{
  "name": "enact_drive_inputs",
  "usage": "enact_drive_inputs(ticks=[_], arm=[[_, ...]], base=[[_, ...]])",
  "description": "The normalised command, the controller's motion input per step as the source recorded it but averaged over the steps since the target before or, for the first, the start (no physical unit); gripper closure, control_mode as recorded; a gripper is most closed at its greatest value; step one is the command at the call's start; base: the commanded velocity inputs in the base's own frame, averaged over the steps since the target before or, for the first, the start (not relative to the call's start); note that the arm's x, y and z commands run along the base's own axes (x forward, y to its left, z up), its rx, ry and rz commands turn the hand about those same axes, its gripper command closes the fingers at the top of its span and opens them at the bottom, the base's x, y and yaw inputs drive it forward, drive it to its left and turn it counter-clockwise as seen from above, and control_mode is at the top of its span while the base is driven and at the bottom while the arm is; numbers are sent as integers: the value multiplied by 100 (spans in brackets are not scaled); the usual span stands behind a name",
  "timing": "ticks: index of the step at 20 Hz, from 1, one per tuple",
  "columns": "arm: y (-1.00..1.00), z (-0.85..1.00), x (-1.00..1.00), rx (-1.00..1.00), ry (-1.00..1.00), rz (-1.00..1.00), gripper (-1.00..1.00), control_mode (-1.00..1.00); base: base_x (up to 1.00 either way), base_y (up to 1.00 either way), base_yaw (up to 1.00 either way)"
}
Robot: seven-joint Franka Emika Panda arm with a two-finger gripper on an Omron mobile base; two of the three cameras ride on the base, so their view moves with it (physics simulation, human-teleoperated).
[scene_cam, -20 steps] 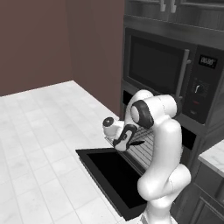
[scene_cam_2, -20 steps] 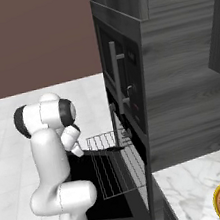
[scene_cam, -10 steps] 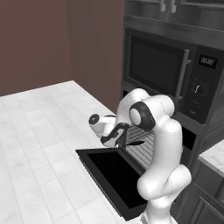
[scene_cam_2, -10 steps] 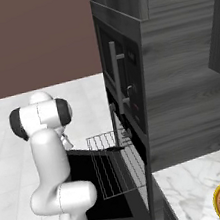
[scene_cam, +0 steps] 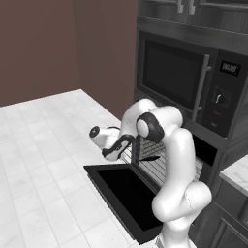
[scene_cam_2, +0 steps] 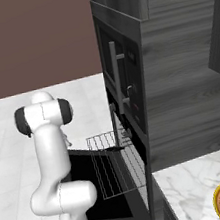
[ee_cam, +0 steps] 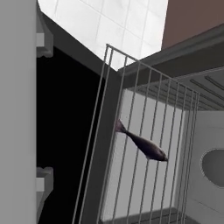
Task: Place the fish on the rack of the oven, and slide the rack back inside. Close the oven door.
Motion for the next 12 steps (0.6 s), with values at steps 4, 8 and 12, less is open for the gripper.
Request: enact_drive_inputs(ticks=[4, 8, 12], arm=[[2, -68, 0, -6, -13, -5, -100, -100], [0, -88, 0, -4, -15, 0, -100, -100], [0, -90, 0, -1, -19, -2, -100, -100]], base=[[0, 0, 0], [0, 0, 0], [0, 0, 0]])
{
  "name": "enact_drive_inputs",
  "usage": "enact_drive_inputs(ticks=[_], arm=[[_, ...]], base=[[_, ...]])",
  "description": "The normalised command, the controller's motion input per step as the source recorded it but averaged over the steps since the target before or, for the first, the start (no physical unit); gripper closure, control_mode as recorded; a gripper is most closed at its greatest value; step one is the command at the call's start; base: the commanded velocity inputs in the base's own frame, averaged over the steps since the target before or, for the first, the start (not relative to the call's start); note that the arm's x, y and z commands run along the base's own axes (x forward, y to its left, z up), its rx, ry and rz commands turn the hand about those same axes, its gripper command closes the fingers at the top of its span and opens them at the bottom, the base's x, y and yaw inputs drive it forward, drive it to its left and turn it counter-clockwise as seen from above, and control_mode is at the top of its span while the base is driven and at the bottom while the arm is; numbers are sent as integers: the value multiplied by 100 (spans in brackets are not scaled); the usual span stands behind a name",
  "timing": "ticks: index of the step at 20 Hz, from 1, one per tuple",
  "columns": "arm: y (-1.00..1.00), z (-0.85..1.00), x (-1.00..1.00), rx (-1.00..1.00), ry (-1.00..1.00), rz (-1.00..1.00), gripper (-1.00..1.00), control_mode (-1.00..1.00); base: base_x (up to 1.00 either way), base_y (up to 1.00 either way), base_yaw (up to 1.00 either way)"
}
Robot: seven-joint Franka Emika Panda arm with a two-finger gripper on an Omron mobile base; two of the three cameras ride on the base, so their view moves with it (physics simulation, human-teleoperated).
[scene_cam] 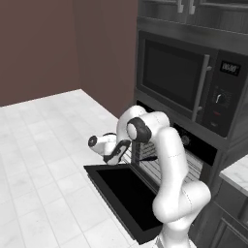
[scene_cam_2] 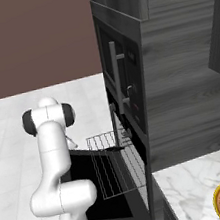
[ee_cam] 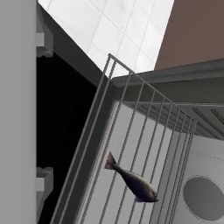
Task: Place the fish on the rack of the oven, and slide the rack back inside. Close the oven door.
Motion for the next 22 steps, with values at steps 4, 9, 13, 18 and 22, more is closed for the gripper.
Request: enact_drive_inputs(ticks=[4, 9, 13, 18, 22], arm=[[3, -59, -26, 0, -27, -9, -100, -100], [15, -33, -54, 5, -26, -22, -100, -100], [15, -37, -51, 10, -22, -30, -100, -100], [2, -45, -47, 12, -22, -34, -100, -100], [0, -75, -62, 10, -25, -34, -100, -100]], base=[[0, 0, 0], [0, 0, 0], [0, 0, 0], [0, 0, 0], [0, 0, 0]])
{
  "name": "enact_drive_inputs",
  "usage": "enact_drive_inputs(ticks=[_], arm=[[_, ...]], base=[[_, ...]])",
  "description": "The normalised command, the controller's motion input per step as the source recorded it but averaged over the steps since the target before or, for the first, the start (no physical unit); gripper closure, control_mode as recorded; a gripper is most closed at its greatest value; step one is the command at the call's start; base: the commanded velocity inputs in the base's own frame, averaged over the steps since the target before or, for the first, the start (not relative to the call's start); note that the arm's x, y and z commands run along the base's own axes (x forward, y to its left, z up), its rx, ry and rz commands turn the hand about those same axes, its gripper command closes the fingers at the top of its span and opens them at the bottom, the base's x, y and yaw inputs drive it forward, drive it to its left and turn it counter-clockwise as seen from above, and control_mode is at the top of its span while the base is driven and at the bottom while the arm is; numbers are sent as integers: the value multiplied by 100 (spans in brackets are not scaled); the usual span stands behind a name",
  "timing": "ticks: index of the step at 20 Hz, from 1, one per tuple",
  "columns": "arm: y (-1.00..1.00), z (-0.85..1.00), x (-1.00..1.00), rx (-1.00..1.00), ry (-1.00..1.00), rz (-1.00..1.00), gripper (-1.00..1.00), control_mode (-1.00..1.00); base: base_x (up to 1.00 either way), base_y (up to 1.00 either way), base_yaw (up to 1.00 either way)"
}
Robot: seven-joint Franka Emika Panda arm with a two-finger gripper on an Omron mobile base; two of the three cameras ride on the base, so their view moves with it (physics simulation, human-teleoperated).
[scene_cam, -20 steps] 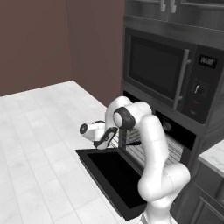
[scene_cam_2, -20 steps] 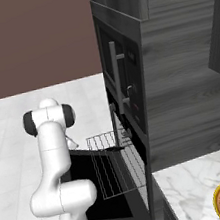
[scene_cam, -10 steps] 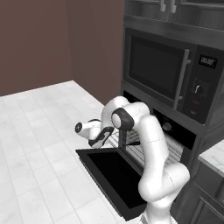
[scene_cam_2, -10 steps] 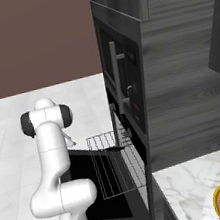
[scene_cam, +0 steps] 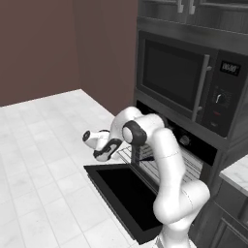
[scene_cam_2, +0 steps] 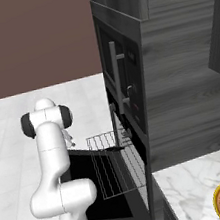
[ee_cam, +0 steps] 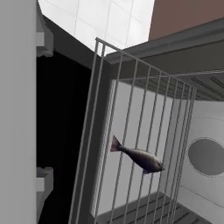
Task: Place the fish on the rack of the oven, and slide the rack back inside. Close the oven door.
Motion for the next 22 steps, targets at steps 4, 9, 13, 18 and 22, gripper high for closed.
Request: enact_drive_inputs(ticks=[4, 9, 13, 18, 22], arm=[[0, -95, -38, 6, -28, -30, -100, -100], [0, -95, -15, 3, -30, -27, -100, -100], [0, -82, -22, 2, -29, -26, -100, -100], [0, -77, -50, 5, -34, -25, -100, -100], [0, -86, -57, 9, -33, -23, -100, -100]], base=[[0, 0, 0], [0, 0, 0], [0, 0, 0], [0, 0, 0], [0, 0, 0]])
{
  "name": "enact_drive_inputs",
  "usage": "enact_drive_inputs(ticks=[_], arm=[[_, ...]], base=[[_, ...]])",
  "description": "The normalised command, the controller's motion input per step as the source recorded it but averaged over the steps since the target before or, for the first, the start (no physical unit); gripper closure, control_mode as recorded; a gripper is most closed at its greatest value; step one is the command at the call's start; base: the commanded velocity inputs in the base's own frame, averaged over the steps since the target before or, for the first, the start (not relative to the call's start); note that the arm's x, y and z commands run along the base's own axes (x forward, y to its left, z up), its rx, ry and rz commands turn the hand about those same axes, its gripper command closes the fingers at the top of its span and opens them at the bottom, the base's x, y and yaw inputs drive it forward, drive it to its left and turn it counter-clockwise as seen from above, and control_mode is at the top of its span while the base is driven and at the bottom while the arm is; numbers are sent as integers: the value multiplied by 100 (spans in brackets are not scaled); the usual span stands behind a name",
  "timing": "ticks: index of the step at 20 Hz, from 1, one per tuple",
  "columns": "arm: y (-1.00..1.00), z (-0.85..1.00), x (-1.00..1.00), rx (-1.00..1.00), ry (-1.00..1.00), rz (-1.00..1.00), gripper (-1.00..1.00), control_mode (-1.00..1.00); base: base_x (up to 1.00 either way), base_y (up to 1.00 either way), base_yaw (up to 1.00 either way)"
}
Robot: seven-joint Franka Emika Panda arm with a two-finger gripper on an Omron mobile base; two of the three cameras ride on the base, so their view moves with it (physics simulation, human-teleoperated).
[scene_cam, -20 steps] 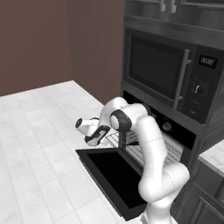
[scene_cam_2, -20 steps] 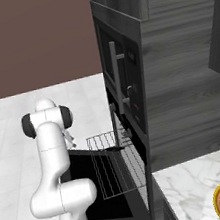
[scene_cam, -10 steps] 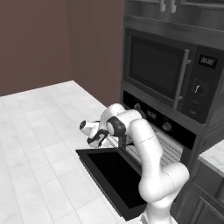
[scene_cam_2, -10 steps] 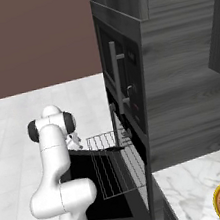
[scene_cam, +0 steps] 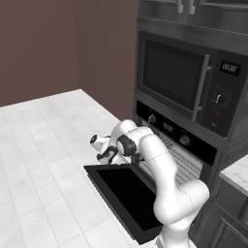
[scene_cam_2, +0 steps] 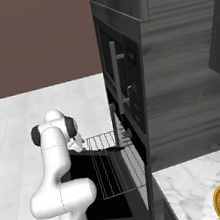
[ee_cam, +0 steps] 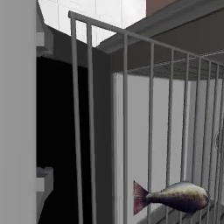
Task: Place the fish on the rack of the oven, and slide the rack back inside. Close the oven door.
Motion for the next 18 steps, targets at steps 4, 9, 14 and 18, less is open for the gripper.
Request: enact_drive_inputs(ticks=[4, 9, 14, 18], arm=[[2, -99, -63, 7, -32, -21, -100, -100], [2, -100, -69, 3, -30, -18, -100, -100], [2, -98, -56, 0, -29, -12, -100, -100], [0, -93, -43, 0, -29, -10, -100, -100]], base=[[0, 0, 0], [0, 0, 0], [0, 0, 0], [0, 0, 0]])
